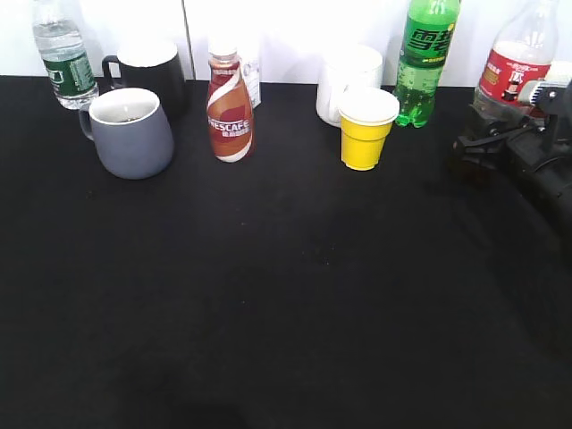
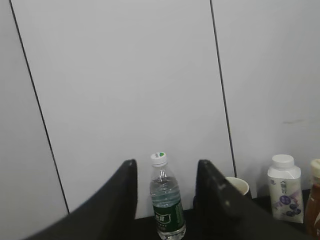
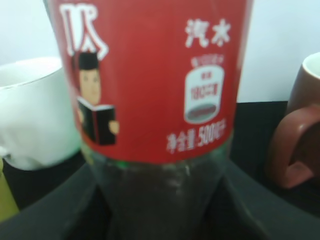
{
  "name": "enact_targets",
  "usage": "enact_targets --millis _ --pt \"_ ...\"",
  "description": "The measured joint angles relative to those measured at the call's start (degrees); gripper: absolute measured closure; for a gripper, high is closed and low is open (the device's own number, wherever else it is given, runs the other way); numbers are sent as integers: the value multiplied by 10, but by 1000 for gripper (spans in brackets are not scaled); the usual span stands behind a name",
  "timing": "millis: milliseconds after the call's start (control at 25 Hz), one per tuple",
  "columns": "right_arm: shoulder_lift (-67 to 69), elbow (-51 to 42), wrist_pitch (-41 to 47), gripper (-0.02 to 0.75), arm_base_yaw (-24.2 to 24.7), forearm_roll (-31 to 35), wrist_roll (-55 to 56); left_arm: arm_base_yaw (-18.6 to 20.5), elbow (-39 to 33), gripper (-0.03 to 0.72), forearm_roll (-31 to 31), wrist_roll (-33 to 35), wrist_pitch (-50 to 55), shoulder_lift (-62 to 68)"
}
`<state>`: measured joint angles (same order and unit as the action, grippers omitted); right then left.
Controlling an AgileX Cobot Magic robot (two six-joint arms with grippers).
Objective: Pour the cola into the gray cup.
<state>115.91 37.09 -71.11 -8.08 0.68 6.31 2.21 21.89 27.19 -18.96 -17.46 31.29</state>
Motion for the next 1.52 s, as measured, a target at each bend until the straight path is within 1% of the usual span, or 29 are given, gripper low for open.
enact_targets --millis 120,240,280,320,360,400,560,640,680,760,840,960,1120,1160,1200,1240,1320,1360,1400,1440,1480,1520 --pt "1 0 -2 363 0 -7 1 0 0 386 1 0 0 0" --pt "2 0 -2 362 0 -51 1 0 0 386 17 0 0 0" --pt "2 0 -2 297 0 -62 5 0 0 386 19 0 0 0" --pt "2 0 0 211 0 -61 15 0 0 386 20 0 0 0" --pt "4 0 6 150 0 -56 21 0 0 386 21 0 0 0" --pt "6 0 9 136 0 -49 24 0 0 386 21 0 0 0" --pt "6 0 11 134 0 -47 27 0 0 386 21 0 0 0" --pt "6 0 11 132 0 -67 28 0 0 386 21 0 0 0" --pt "6 0 11 122 0 -68 28 0 0 386 21 0 0 0" --pt "6 0 11 66 0 -72 25 0 0 386 21 0 0 0" --pt "6 -2 12 66 0 -64 23 0 0 386 21 0 0 0" --pt "6 -38 11 66 0 -18 3 0 0 386 21 0 10 0" --pt "-12 -68 15 75 0 -15 -8 0 0 386 21 0 29 0" --pt "-25 -74 15 83 0 -24 -9 0 0 386 21 0 30 0" --pt "-47 -87 15 92 0 -36 -9 0 0 387 21 0 36 0" --pt "-101 -124 15 104 0 -39 -9 0 0 393 20 0 53 0" --pt "-200 -185 17 111 0 -39 -11 0 0 425 17 0 108 0" --pt "-253 -204 55 112 0 -41 -9 0 0 440 16 0 123 -2" --pt "-313 -214 112 112 0 -42 -7 0 2 446 14 0 132 -14" --pt "-372 -214 157 115 0 -43 2 0 12 449 -1 0 152 -28" --pt "-441 -204 233 125 0 -43 5 0 24 448 -23 0 175 -43" --pt "-506 -184 335 134 0 -46 5 0 36 448 -39 0 205 -57"
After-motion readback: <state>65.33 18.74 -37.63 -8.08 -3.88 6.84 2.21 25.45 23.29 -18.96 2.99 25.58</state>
